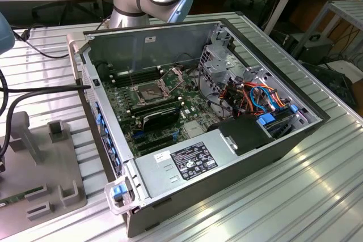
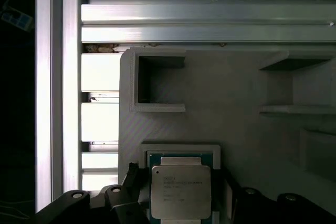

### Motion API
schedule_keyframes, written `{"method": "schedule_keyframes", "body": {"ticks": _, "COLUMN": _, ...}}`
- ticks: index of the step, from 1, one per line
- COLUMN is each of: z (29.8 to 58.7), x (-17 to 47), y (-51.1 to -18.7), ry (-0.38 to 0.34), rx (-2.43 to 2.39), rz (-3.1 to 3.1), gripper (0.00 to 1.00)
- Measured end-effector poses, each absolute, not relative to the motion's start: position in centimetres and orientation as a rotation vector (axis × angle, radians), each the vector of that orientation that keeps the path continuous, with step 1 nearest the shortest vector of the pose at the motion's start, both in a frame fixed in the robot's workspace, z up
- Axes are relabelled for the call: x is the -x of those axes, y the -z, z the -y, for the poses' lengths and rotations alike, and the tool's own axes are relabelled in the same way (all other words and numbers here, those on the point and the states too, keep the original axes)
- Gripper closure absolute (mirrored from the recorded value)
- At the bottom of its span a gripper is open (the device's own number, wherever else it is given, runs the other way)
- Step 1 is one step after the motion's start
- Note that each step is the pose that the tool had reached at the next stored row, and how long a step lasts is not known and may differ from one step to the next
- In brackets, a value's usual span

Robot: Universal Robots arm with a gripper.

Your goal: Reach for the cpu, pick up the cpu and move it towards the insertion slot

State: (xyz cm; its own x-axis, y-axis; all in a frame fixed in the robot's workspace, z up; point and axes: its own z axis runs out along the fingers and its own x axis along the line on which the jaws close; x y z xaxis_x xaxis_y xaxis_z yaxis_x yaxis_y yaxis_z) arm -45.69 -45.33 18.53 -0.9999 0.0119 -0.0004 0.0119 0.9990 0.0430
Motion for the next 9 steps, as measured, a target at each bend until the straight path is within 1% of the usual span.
{"method": "schedule_keyframes", "body": {"ticks": 9, "z": 45.55, "x": 45.69, "y": -18.52, "ry": -0.067, "rx": -0.017, "rz": -3.14, "gripper": 0.33}}
